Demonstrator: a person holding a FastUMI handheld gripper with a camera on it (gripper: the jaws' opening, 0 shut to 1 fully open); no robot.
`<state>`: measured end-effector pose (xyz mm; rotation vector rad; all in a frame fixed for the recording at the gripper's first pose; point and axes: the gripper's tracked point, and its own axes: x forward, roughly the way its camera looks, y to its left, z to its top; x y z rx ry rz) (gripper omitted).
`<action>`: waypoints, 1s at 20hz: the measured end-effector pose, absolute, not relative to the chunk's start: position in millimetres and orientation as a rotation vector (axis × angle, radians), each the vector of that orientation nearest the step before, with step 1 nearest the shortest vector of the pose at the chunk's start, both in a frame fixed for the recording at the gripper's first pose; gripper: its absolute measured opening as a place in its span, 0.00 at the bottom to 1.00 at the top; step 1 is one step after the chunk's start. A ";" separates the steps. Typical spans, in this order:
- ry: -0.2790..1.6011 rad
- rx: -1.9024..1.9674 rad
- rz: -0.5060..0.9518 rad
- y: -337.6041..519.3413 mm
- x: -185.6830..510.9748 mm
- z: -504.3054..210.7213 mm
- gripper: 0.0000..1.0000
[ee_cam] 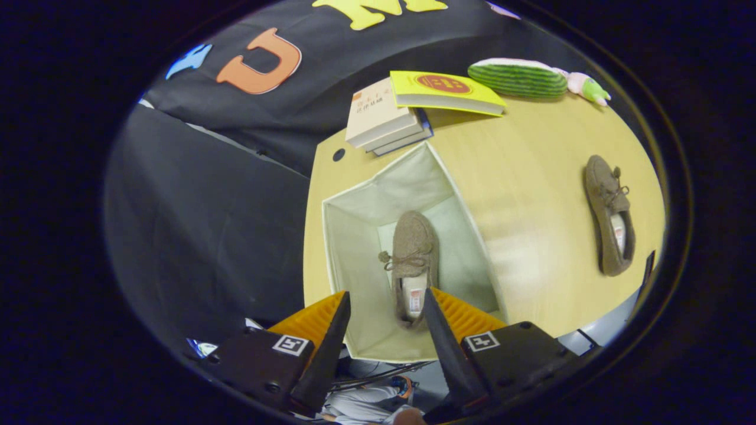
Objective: Open the storage box then place both shoes into the box .Put the left shoe in first, then the right shoe, with the right side of both shoes facing outward in a uniform manner.
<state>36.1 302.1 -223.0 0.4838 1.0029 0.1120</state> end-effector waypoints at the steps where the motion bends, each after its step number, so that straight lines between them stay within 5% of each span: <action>1: 0.977 0.455 0.114 293.0 33.5 -212.6 0.83; 10: 0.815 0.305 0.017 143.3 14.6 -152.4 0.88; 20: 0.982 0.351 -0.117 -14.6 -13.8 -221.3 0.88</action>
